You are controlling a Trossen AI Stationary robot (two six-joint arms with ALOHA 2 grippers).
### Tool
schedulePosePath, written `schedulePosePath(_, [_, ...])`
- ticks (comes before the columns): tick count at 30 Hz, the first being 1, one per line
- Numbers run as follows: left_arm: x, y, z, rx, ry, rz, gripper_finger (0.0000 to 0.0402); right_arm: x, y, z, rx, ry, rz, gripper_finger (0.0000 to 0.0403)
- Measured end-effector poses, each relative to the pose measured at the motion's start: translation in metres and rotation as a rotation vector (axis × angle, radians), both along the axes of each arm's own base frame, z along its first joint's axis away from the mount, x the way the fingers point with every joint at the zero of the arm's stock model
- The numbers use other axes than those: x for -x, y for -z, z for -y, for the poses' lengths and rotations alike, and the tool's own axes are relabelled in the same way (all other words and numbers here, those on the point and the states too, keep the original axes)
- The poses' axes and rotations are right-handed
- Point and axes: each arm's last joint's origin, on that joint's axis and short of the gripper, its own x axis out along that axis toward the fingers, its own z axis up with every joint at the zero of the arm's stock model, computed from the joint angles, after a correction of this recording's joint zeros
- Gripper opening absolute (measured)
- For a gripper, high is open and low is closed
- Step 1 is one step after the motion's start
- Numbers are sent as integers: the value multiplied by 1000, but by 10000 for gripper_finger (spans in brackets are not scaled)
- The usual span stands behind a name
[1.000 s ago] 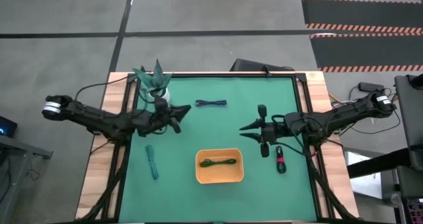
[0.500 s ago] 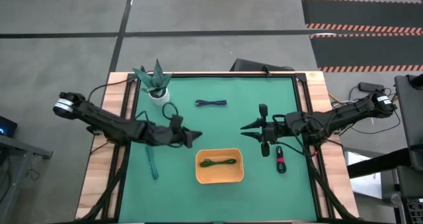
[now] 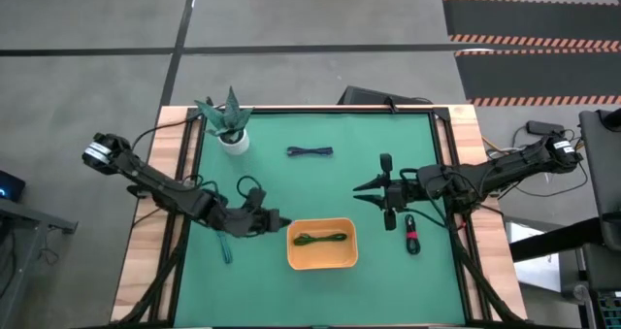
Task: Pick and place USB-C Cables
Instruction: Put the blue charger cable into the yellow bin
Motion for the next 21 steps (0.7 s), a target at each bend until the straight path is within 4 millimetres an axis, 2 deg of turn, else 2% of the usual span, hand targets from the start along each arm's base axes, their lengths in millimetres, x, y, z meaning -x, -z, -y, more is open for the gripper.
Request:
schedulePosePath(4, [23,2,4,53,0,-188,0,0,0,0,1,0,0,68])
schedulePosePath(11, [62,3,-4,83,-11,-500,0,0,0,0,2,0,1,68])
schedulePosePath(15, [77,12,-9,112,-14,-668,0,0,0,0,2,0,1,68])
schedulePosePath(21, [85,27,-10,132,7,-851,0,0,0,0,2,1,0,68])
